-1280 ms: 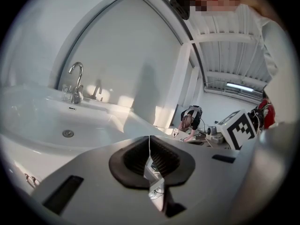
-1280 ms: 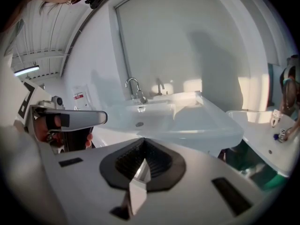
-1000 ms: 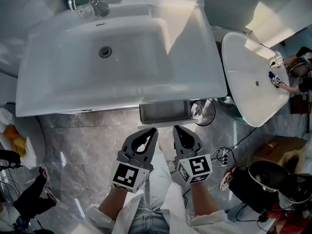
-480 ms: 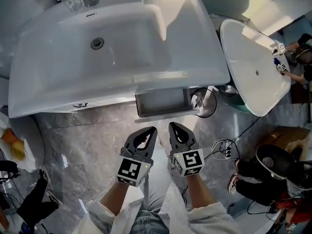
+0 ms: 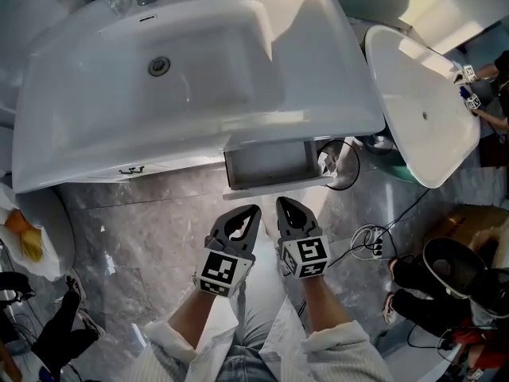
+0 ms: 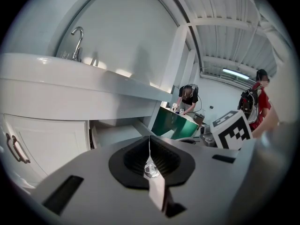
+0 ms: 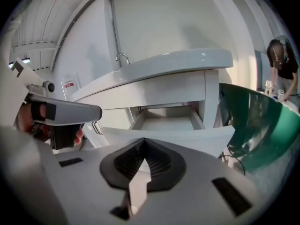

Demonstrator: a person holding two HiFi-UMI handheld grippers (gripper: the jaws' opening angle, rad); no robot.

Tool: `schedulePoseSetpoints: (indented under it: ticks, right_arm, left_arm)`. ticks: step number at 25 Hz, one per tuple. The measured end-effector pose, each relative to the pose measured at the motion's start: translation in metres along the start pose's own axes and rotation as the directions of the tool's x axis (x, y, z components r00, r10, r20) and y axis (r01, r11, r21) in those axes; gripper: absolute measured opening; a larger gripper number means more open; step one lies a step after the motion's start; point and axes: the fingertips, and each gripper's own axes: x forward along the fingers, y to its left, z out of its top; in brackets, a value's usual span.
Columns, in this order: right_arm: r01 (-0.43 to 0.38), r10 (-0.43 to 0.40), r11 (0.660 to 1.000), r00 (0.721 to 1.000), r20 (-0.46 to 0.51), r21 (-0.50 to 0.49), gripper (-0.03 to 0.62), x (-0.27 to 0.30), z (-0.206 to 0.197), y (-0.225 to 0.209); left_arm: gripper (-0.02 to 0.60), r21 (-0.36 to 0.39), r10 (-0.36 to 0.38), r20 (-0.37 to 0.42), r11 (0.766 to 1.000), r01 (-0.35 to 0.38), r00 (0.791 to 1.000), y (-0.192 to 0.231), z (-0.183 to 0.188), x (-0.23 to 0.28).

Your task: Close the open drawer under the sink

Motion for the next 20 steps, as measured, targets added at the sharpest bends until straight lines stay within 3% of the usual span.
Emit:
schedulePoseSetpoints:
  ticks: [10,20]
  right_arm:
    - [-0.006,0.008,0.999,0.999,-0.035,0.031,0.009,0.022,-0.019,-0.001]
    - [0.017,-0.017,0.999,1.0,-0.004,0.038,0.009,0.027,-0.016,0.0]
  left_arm:
    - [0.018,-0.006,-0.001,-0.034,1.0,0.001,0.999,0.009,-0.016,0.005]
    - [0.018,-0.012,0.007,-0.037,1.0,-0.007,0.999,0.016,-0.017,-0.001]
